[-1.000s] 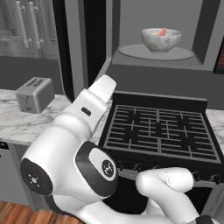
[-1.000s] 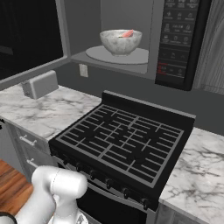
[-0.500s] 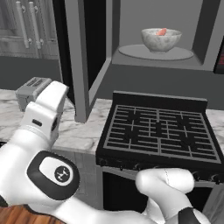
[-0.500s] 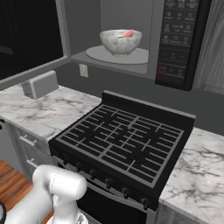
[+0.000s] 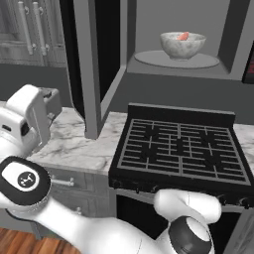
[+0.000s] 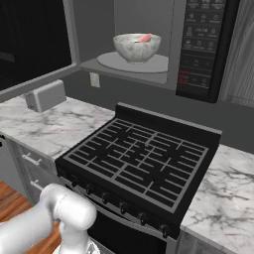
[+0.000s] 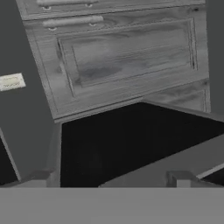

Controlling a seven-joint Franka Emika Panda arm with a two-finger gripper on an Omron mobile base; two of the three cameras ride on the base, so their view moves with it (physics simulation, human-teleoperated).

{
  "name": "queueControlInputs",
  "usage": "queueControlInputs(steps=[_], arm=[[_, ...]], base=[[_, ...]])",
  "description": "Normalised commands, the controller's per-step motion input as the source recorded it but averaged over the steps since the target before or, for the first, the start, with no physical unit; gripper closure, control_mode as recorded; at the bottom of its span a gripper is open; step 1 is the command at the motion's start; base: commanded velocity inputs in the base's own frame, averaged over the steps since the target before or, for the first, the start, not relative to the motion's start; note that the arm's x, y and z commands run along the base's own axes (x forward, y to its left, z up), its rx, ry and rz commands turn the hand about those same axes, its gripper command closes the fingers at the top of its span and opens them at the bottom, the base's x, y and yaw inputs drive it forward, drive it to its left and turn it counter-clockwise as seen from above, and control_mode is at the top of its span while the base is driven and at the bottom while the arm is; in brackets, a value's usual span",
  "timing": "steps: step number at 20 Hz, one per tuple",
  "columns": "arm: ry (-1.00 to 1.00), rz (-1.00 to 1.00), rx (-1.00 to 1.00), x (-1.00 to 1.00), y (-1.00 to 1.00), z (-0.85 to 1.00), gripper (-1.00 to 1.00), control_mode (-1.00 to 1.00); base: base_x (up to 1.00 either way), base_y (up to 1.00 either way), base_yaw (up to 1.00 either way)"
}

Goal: Place the bowl containing the steak and broccoli in the microwave. Close the microwave door and press the start button to microwave the meal.

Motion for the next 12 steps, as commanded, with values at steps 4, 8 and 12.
queueControlInputs(steps=[4,8,12], arm=[[0.04,-0.26,-0.10,0.67,0.13,0.00,-1.00,-1.00],[0.07,-0.29,-0.07,0.66,0.00,0.00,-1.00,-1.00],[0.12,-0.29,-0.05,0.41,-0.11,0.00,-1.00,-1.00]], base=[[0.00,0.00,0.00],[0.00,0.00,0.00],[0.00,0.00,0.00]])
